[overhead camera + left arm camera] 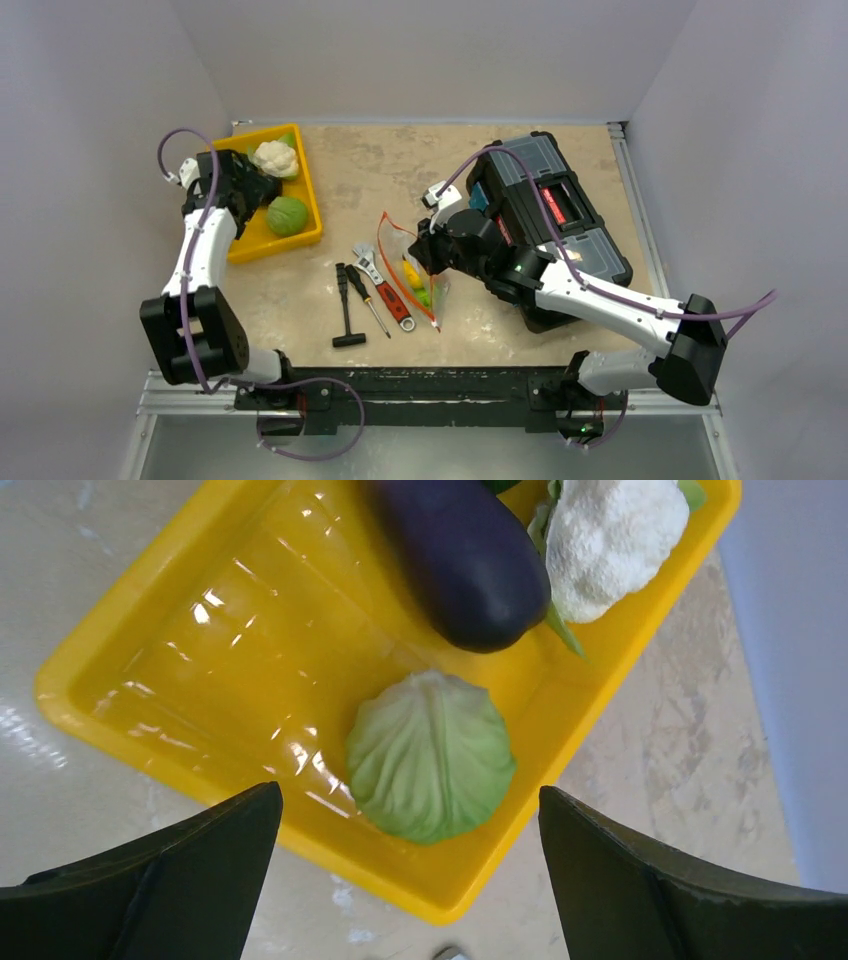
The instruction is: Place the food in the zip-top bag and seal the zipper
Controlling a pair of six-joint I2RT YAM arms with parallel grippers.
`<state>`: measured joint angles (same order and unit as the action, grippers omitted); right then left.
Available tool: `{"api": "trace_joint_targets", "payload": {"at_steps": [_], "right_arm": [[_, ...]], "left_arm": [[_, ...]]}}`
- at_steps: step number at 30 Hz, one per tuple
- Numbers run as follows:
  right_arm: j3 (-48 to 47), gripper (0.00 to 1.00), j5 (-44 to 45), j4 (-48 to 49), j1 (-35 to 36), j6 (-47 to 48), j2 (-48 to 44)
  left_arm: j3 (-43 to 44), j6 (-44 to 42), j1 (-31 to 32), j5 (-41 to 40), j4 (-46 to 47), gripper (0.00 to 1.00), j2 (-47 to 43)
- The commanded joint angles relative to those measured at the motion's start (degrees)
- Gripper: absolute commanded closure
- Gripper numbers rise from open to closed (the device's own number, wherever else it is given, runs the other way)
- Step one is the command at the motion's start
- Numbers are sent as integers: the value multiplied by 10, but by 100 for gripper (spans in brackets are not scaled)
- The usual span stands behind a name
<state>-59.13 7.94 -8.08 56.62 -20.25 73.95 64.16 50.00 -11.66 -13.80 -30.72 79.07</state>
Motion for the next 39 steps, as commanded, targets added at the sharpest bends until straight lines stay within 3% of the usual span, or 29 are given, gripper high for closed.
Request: {"api": "trace_joint_targets", "payload": {"at_steps": [1, 5, 12, 26, 31, 33, 35, 39], "right_arm": [[-14, 100, -5, 36, -3, 22, 1], [-13, 100, -23, 43, -9, 19, 1], [-10, 100, -48, 62, -14, 7, 3], [-4, 100, -42, 54, -23, 6, -1], [-12, 100, -47, 51, -23, 4, 3], [-13, 100, -49, 52, -23, 0, 4], [-16, 100, -54, 52, -23, -3, 5], [-20, 100, -61, 47, -23, -11, 4]], "left_arm": [[44, 89, -45, 103, 83, 0, 55], [87, 106, -63, 89, 79, 0, 112], [60, 284, -92, 133, 182, 0, 199], [131, 337, -94, 152, 211, 1, 351], [103, 326, -94, 144, 254, 16, 336], [76, 318, -95, 140, 287, 30, 320], [54, 312, -102, 156, 324, 52, 305], [22, 275, -106, 161, 340, 65, 246]]}}
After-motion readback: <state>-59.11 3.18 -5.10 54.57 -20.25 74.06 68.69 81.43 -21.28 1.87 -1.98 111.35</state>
